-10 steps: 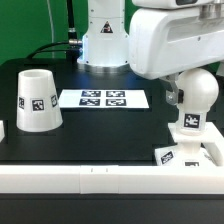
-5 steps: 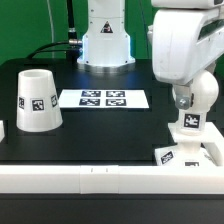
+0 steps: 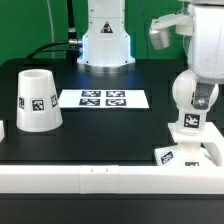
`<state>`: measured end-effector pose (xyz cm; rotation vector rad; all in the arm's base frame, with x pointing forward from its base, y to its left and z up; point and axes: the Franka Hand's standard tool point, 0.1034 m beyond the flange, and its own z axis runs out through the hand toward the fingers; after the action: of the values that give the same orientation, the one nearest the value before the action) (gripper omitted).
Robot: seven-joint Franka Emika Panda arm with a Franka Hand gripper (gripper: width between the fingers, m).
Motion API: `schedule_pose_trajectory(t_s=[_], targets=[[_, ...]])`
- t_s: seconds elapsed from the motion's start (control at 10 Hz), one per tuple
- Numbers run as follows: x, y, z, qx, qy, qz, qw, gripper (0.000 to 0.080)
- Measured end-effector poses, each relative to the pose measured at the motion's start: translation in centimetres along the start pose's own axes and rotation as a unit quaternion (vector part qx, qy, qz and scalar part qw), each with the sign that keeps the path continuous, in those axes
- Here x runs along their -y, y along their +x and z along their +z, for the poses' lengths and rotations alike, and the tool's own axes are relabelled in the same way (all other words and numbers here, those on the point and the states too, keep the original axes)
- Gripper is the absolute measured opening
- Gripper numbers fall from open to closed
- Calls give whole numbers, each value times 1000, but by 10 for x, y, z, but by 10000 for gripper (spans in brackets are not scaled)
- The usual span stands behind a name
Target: Assemble lamp
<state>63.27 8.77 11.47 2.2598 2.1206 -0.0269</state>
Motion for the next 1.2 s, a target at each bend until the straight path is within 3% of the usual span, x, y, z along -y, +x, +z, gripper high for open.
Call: schedule_pose_trajectory(t_s=[0.7, 1.0, 1.1, 1.2], targets=[[0, -4, 1, 29, 1, -212, 977, 699], [1, -8, 4, 30, 5, -238, 971, 699], [1, -8, 4, 30, 5, -235, 972, 609], [1, -9, 4, 30, 5, -235, 972, 574]])
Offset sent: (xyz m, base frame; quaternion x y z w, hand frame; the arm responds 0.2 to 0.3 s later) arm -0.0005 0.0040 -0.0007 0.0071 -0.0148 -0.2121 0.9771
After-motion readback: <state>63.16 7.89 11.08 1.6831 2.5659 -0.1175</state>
